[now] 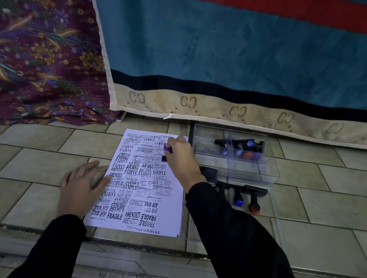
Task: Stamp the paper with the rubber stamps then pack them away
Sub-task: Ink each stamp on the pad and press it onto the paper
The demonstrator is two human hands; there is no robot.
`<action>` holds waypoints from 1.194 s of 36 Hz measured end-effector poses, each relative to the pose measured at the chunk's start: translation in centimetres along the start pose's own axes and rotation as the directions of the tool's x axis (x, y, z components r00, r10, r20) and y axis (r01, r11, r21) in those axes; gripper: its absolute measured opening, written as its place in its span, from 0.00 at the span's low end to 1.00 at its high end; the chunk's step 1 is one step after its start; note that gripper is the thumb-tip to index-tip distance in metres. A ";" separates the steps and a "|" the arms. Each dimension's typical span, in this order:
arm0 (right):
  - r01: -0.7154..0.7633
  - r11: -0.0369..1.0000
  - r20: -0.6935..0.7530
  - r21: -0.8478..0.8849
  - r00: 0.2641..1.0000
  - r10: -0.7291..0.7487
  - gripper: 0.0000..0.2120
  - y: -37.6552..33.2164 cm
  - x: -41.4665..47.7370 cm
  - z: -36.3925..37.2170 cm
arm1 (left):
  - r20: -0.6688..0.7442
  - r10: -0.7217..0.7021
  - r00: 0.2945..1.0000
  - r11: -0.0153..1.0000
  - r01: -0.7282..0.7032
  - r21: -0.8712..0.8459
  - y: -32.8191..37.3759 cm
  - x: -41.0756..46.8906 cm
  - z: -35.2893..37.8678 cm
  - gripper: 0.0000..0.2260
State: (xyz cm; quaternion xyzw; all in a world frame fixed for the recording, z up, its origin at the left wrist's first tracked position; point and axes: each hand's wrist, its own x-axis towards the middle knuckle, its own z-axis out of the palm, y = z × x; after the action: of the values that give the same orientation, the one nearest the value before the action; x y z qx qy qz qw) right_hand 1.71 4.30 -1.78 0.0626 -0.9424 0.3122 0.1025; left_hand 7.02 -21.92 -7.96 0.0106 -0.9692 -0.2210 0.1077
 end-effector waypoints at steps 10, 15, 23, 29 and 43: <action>-0.008 0.998 0.013 -0.060 1.000 0.008 0.05 -0.4 0.4 -0.1 | -0.004 0.017 1.000 1.000 -0.017 0.009 -0.3 -0.1 0.3 0.20; -0.012 0.995 0.030 -0.096 0.999 0.015 0.09 -0.5 0.0 0.1 | -0.004 0.016 1.000 1.000 -0.016 0.016 -0.3 -0.1 0.3 0.20; -0.018 0.994 0.012 -0.109 1.000 0.019 0.06 -0.8 0.2 0.1 | -0.004 0.021 1.000 0.999 -0.021 0.025 -0.2 -0.1 0.2 0.20; -0.006 0.994 0.016 -0.108 1.000 0.008 0.07 -0.3 -0.7 0.4 | -0.004 0.022 1.000 0.999 -0.021 0.031 -0.4 -0.1 0.3 0.20; 0.008 0.939 -0.382 0.343 0.915 0.131 0.07 0.9 -1.2 -4.2 | -0.009 0.001 1.000 1.000 -0.001 0.015 -0.1 0.0 0.1 0.22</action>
State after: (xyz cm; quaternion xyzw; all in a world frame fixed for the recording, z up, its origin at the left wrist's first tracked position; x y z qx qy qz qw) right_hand 3.32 7.63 0.74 -0.0158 -0.8354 0.4783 0.2702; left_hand 7.03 -21.98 -8.12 0.0118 -0.9704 -0.2135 0.1120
